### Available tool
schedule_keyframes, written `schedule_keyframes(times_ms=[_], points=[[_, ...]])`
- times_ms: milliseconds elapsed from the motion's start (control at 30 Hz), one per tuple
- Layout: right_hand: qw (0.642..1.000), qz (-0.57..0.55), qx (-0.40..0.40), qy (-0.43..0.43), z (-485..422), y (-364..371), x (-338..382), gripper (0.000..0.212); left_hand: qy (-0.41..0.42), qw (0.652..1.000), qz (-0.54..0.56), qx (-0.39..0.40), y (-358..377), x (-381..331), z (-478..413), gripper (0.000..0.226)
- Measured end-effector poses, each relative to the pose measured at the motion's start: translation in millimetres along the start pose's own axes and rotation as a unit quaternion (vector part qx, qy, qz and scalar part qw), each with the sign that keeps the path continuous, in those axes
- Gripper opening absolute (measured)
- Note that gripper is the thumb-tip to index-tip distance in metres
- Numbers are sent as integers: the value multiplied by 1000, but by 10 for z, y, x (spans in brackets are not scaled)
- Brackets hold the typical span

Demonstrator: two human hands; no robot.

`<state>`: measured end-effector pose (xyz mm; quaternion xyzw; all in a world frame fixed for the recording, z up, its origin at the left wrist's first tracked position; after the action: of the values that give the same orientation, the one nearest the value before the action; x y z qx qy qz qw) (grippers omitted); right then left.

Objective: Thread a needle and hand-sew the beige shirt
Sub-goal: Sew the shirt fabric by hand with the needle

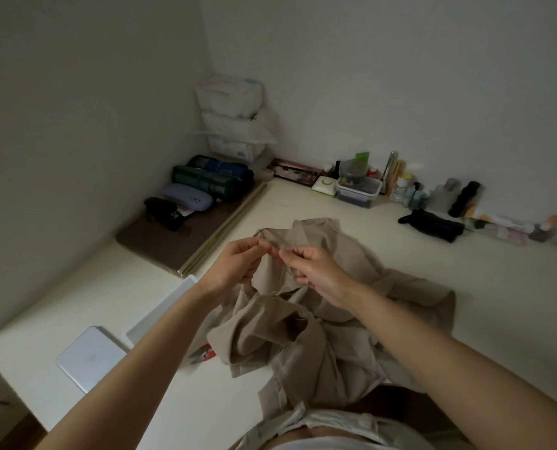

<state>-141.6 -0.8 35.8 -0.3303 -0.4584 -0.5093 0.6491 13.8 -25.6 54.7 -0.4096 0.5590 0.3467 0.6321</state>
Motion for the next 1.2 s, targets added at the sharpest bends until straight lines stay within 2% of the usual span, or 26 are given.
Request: schedule_keyframes(times_ms=[100,167,300,400,600,700,800,833,867,933,1067,1200], points=[[999,-6,-34,16,-39,-77,-60,19,-1,1000,0,-5,-33,0,29,28],[995,34,-81,43,-108,-172,-151,19,6,1000,11,-13,-44,-16,43,28],[973,100,-172,121,-219,-386,-404,18,43,998,46,-29,-9,-131,70,25],[956,112,-220,160,-247,-522,-570,27,71,994,85,-26,23,-210,89,24],[928,160,-251,226,-185,-704,-739,33,117,983,144,-12,75,-306,108,20],[935,142,-224,236,-140,-705,-743,36,110,986,123,13,85,-290,93,19],[957,118,-195,180,-92,-623,-559,11,77,995,58,23,81,-209,60,23],[968,96,-173,155,-67,-576,-458,20,65,997,46,25,79,-177,54,25],[979,68,-138,133,-34,-514,-346,30,55,997,39,28,78,-148,48,25],[994,22,-50,100,19,-372,-157,34,40,998,33,33,73,-103,43,25],[994,-9,74,79,12,-141,-46,20,25,998,28,41,92,-85,50,25],[995,-22,61,70,3,-68,-65,11,27,999,15,34,98,-94,95,23]])
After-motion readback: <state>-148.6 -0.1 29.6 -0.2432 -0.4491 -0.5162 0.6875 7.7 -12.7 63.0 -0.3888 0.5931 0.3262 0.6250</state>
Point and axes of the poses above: each hand's wrist, its own z-axis away from the middle knuckle, its own y-axis out of the palm, x = y × z, the point moved 2 cm from there along -z, towards the middle knuckle, and after that the axes turned 9 degrees about y, right-handed, at the moved point
